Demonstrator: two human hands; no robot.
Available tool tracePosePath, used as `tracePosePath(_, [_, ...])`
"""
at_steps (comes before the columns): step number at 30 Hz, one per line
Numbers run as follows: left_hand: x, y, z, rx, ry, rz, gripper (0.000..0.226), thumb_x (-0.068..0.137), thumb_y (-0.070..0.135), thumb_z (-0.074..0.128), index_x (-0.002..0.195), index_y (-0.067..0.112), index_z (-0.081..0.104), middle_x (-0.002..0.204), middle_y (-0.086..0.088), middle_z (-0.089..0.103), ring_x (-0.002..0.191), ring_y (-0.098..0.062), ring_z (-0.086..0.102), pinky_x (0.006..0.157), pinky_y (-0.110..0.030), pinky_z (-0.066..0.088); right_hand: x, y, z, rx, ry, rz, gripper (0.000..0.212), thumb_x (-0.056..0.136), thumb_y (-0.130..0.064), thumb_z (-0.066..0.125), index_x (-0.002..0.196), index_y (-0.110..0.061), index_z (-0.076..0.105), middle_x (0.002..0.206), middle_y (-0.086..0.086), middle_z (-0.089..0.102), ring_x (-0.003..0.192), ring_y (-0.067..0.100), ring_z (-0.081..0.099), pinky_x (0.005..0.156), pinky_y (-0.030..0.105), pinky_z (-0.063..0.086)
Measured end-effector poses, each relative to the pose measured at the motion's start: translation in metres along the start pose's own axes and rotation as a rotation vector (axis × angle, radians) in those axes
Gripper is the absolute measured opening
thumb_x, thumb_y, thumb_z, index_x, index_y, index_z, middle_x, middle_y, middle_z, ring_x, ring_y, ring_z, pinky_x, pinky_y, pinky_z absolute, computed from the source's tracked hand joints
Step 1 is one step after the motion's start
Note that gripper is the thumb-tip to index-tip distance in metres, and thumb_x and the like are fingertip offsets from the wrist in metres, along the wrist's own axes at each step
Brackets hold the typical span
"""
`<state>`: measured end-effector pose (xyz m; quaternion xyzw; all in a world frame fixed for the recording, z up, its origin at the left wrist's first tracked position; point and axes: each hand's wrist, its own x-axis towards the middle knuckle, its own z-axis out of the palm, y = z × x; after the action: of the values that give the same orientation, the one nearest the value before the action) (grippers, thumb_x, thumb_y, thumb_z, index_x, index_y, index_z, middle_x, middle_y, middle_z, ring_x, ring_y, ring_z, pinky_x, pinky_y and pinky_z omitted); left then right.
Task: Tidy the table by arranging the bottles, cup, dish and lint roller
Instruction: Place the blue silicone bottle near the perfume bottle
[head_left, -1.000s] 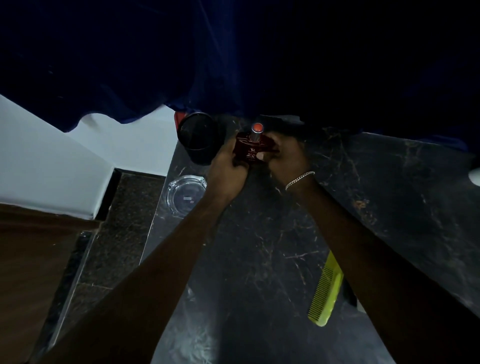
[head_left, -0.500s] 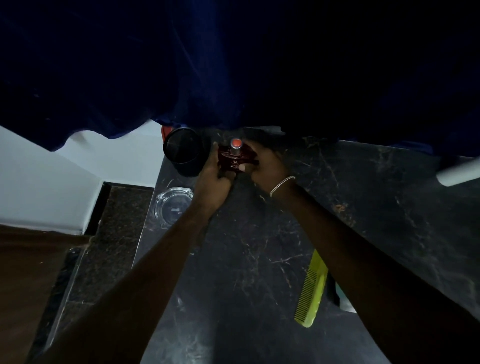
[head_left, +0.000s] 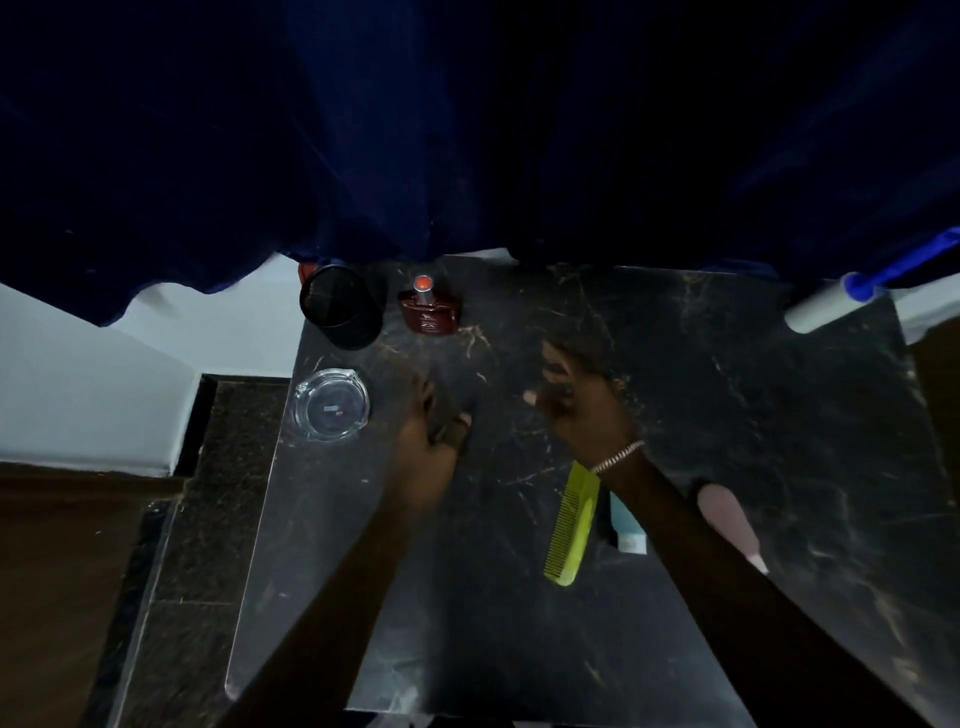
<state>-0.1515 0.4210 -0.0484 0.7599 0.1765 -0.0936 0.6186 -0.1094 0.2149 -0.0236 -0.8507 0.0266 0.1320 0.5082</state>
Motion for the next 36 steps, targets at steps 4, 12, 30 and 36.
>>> tracePosePath(4, [-0.067,-0.009,0.038,-0.046,-0.064,-0.073,0.075,0.096,0.006,0.069,0.16,0.016,0.032,0.162,-0.002,0.042,0.146,-0.012,0.043,0.109,-0.012,0.041,-0.085,0.02,-0.031,-0.073,0.131,0.045,0.055,0.087,-0.011,0.074,0.138,-0.013,0.054,0.129,-0.001,0.062,0.114,0.01,0.063,0.089,0.008,0.049])
tracePosePath(12, [-0.148,-0.007,0.124,0.073,-0.152,-0.156,0.061,0.094,0.015,0.073,0.15,0.016,0.048,0.143,0.004,0.059,0.126,-0.01,0.062,0.096,-0.011,0.049,-0.191,0.074,-0.07,-0.297,0.234,0.223,0.024,0.083,-0.021,0.079,0.105,-0.014,0.075,0.101,0.002,0.077,0.091,0.019,0.074,0.077,0.012,0.05])
tracePosePath(30, [-0.125,0.005,0.188,0.419,-0.053,-0.226,0.017,0.095,0.021,0.069,0.106,0.009,0.074,0.108,-0.011,0.077,0.101,-0.027,0.072,0.077,-0.025,0.047,-0.129,0.102,-0.066,-0.28,0.015,0.405,0.025,0.088,-0.027,0.067,0.107,-0.013,0.075,0.11,0.005,0.075,0.103,0.022,0.069,0.079,0.019,0.043])
tracePosePath(36, [-0.125,0.002,0.181,0.379,-0.056,-0.206,0.021,0.095,0.021,0.07,0.11,0.007,0.075,0.112,-0.012,0.077,0.104,-0.029,0.073,0.086,-0.029,0.054,-0.129,0.096,-0.062,-0.31,0.031,0.37,0.024,0.089,-0.026,0.067,0.108,-0.014,0.076,0.11,0.003,0.076,0.104,0.019,0.069,0.079,0.015,0.04])
